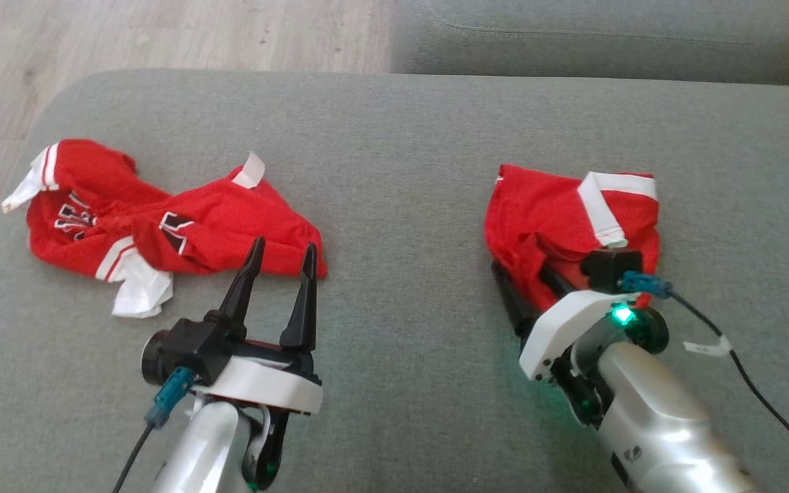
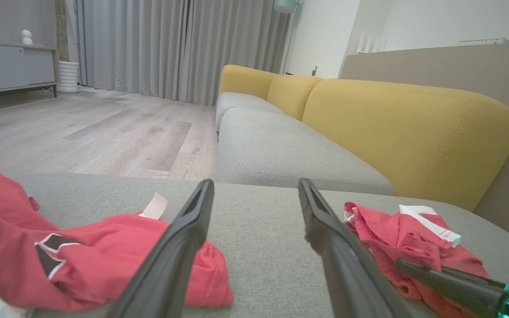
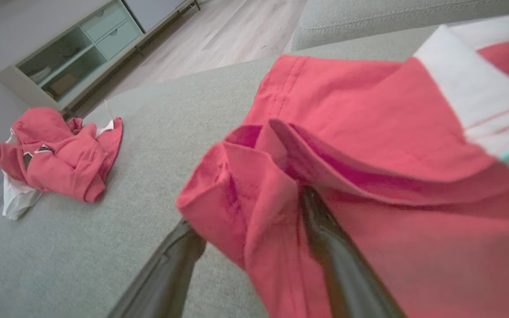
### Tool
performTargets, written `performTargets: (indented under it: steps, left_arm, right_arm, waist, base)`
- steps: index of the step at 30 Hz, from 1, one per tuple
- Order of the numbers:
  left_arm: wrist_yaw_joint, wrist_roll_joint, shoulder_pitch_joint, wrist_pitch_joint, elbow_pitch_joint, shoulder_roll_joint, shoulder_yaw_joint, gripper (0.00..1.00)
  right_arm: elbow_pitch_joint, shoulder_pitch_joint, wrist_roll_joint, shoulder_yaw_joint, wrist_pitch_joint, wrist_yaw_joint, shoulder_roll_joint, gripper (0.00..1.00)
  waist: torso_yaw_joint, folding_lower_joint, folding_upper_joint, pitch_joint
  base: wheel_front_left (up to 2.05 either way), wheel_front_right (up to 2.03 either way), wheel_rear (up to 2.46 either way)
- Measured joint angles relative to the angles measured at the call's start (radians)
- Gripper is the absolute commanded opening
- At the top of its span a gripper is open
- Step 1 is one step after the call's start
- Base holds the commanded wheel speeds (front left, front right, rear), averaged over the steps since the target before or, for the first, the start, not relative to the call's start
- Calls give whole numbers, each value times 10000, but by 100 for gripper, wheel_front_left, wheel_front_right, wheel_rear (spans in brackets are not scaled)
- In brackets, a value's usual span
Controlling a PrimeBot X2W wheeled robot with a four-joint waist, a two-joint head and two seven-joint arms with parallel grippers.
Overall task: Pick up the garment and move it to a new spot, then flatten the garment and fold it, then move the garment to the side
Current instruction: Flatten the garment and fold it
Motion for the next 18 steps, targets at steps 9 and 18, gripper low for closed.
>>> performTargets:
  steps: [9,18]
  left_arm:
    - [38,-12,-1,0,2,54,92,100]
    - [104,-12,5,0,-217,82,314,100]
  right_arm:
    - [-169,-2,422,765,-263,0,-10,100]
    - [-1603,-2,481,94,-932,0,-901,100]
  waist:
    - [-443,0,0,-157]
    - [-1069,0,0,-491]
  base:
    - [0,0,0]
    - [0,0,0]
